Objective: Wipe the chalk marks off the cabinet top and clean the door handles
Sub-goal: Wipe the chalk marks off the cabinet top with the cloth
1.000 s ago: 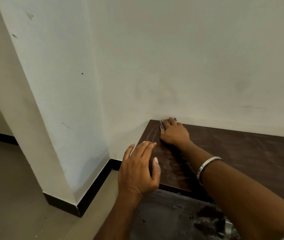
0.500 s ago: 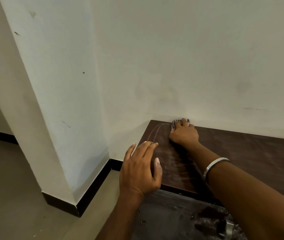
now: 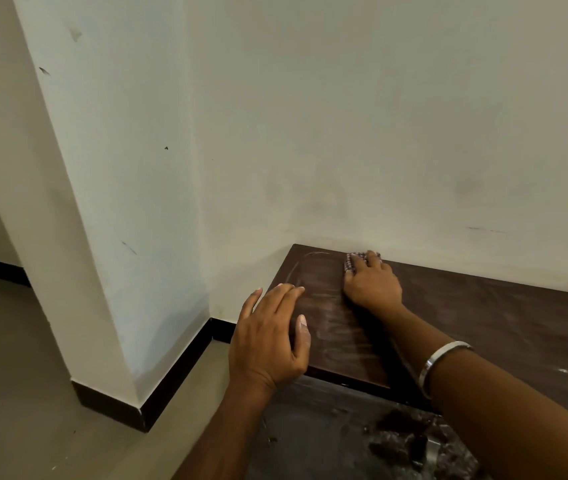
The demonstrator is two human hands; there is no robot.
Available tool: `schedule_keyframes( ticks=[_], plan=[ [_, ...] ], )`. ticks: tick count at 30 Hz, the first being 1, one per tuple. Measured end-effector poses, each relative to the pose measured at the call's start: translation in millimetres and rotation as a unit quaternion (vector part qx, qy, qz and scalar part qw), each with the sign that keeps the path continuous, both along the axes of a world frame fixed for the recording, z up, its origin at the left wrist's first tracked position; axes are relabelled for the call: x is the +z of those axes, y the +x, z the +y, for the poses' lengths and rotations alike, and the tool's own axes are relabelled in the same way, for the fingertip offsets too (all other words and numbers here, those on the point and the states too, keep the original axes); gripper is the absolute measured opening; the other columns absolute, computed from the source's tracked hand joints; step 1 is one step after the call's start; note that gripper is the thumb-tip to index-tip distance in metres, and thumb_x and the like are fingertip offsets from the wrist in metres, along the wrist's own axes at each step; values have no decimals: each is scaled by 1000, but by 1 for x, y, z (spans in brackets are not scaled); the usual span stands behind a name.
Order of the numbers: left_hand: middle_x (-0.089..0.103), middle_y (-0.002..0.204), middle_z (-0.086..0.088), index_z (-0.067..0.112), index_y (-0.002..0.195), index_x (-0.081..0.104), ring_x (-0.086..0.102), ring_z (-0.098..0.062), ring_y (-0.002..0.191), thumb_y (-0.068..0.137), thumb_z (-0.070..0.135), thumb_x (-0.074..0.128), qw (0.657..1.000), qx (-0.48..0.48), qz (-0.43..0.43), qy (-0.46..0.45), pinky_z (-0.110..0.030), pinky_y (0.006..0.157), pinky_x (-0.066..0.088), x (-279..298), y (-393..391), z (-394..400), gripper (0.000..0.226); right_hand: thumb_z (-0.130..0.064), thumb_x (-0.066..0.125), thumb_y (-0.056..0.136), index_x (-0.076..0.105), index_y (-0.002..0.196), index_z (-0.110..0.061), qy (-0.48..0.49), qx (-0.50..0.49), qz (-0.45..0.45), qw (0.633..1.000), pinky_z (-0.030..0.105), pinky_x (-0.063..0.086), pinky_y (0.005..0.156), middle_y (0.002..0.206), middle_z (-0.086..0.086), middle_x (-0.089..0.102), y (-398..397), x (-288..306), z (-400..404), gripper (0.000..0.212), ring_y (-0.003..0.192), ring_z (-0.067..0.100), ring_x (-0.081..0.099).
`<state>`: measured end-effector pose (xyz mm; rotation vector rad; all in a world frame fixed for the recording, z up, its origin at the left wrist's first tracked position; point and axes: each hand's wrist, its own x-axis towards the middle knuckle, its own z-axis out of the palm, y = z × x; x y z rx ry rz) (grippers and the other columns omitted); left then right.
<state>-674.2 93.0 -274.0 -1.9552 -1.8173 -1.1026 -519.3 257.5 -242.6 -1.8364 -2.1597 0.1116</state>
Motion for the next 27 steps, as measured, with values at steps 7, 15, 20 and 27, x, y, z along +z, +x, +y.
schedule_keyframes(
  ticks=[7,15,20,27],
  plan=[
    [59,130,2,18,129,56,51,-12,121,89,34,36,1000,7,6,-2,-37,112,32,1,0,-2,48,-42,28,101,25,152,-28,20,32,-6,999,46,27,116,163,7,13,-34,-6,-49,53,144,34,22],
    [60,129,-4,14,127,56,55,-17,117,89,31,36,1000,5,-7,-3,-35,108,35,3,1,-4,47,-45,29,102,26,152,-31,15,166,4,986,42,22,119,163,4,14,-47,-9,-83,52,147,28,19],
    [59,128,-1,15,127,56,53,-16,117,88,28,39,1000,0,-7,3,-37,108,38,4,0,-4,45,-46,29,101,29,151,-29,22,70,-6,997,43,24,118,162,5,16,6,-6,-78,52,145,30,24],
    [59,129,-1,16,128,56,54,-17,117,89,31,38,1000,6,3,-3,-34,111,32,1,-1,-2,46,-43,28,100,26,152,-29,7,-5,-16,1000,43,24,117,163,6,13,37,-3,-83,53,144,33,23]
  ],
)
